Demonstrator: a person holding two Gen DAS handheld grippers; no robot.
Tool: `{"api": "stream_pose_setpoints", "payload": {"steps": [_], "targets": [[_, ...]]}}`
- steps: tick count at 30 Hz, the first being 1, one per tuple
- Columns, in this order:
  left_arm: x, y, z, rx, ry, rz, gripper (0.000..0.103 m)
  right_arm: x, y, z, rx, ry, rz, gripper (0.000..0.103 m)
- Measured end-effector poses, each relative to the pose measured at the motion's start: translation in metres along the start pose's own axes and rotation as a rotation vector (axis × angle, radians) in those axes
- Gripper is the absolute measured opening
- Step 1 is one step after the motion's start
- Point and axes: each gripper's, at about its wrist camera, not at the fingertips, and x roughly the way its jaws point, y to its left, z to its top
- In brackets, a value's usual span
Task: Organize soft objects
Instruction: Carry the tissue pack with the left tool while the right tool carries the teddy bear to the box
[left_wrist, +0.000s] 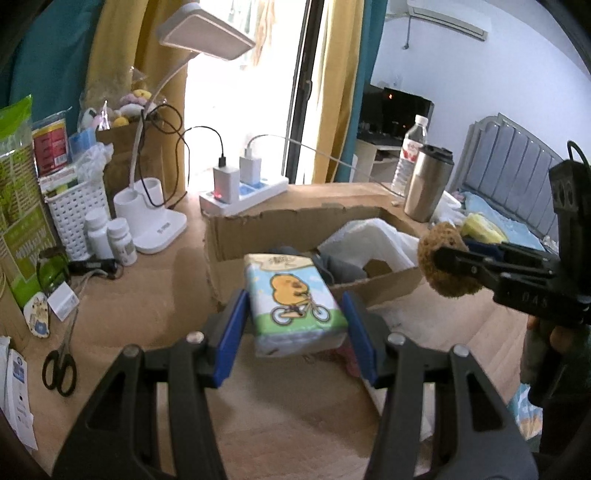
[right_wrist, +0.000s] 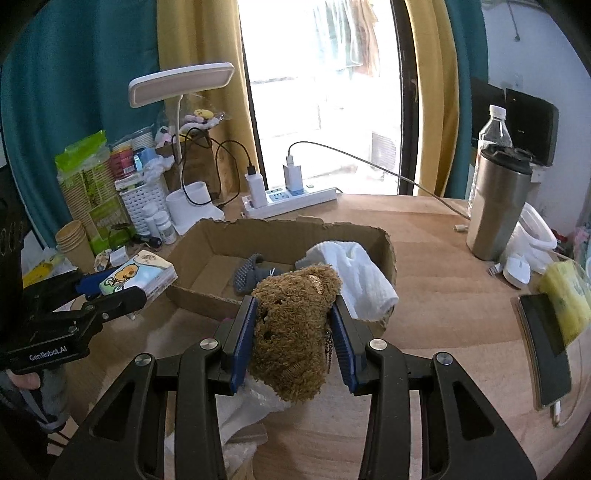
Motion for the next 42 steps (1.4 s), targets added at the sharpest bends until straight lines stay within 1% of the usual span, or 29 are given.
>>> {"api": "stream_pose_setpoints", "payload": {"steps": [9, 18, 27, 36, 42], "targets": [[0.007, 0.008, 0.013, 0.000, -0.034, -0.004, 0.054, 0.011, 0.010, 0.018, -0.037, 0.000, 0.015, 0.042], [0.016, 0.016, 0.024, -0.005, -0.045, -0.005, 0.054, 0.025, 0.023, 0.039, -0.062, -0.001, 0.047, 0.042], [0.036, 0.021, 0.028, -0.002, -0.015, 0.001, 0.054, 0.044, 0.027, 0.047, -0.062, 0.018, 0.089, 0.042], [0.058, 0.018, 0.026, 0.001, 0.041, -0.005, 0.054, 0.062, 0.025, 0.051, -0.065, 0.045, 0.119, 0.042], [0.068, 0.020, 0.026, -0.022, 0.078, -0.019, 0.055, 0.072, 0.025, 0.049, -0.060, 0.062, 0.134, 0.042]]}}
